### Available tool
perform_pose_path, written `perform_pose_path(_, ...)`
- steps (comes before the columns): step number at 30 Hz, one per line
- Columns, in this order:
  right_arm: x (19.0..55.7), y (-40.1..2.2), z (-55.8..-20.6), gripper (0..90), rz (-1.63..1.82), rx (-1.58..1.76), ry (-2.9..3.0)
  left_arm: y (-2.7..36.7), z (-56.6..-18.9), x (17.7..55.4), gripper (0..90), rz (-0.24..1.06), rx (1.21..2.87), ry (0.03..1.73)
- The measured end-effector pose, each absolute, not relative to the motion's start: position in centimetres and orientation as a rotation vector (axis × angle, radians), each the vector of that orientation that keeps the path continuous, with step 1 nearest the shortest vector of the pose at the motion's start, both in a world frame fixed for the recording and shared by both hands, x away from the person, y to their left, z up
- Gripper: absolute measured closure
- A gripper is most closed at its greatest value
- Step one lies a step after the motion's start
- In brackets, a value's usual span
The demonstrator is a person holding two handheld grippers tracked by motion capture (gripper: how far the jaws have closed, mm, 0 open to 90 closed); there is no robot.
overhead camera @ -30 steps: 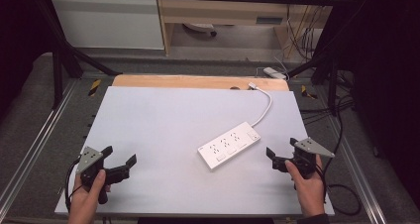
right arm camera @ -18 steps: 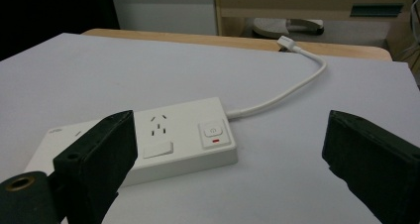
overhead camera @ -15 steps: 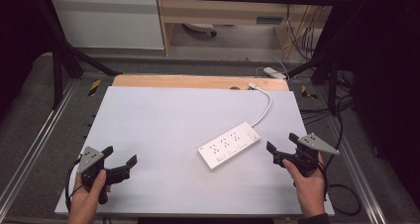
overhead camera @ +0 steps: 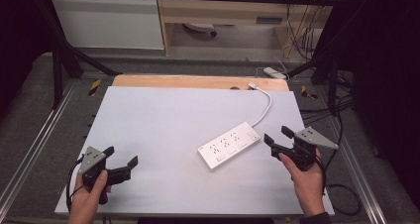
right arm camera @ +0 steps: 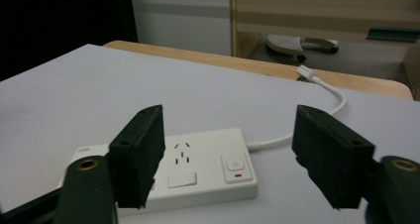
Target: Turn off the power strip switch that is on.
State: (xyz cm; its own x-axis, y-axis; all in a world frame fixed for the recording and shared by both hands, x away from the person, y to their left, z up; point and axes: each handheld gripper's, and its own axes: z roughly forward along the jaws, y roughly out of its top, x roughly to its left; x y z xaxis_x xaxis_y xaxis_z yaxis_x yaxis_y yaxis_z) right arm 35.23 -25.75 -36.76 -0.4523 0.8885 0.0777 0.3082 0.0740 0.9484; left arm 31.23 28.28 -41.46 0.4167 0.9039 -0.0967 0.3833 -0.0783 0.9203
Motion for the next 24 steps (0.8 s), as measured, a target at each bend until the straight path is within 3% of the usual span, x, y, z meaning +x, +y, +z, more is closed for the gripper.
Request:
perform_pose_path(2,35.4,-25.3,-36.5,41.5,1.414,1.158,1.822,28.3,-41.5,31.2,6.0,0.647,1.662,1.139)
perform_pose_path(5,35.5,-24.9,-36.2,48.8,1.448,1.140,1.821,28.3,-41.5,31.3,6.0,0.647,1.664,1.139)
perform_pose_path(6,35.7,-24.5,-36.0,56.7,1.465,1.115,1.825,28.3,-41.5,31.3,6.0,0.645,1.665,1.139)
perform_pose_path(8,35.7,-24.2,-36.0,60.1,1.467,1.098,1.831,28.4,-41.5,31.3,6.0,0.646,1.666,1.138)
perform_pose_path(10,35.9,-23.4,-36.0,69.6,1.480,1.072,1.845,28.2,-41.5,31.2,6.0,0.643,1.664,1.140)
perform_pose_path(18,36.0,-21.3,-36.5,85.4,1.483,1.017,1.918,28.2,-41.5,31.3,6.0,0.638,1.671,1.132)
perform_pose_path(24,35.9,-19.9,-36.8,90.0,1.488,0.978,1.966,28.2,-41.5,31.2,6.1,0.643,1.676,1.135)
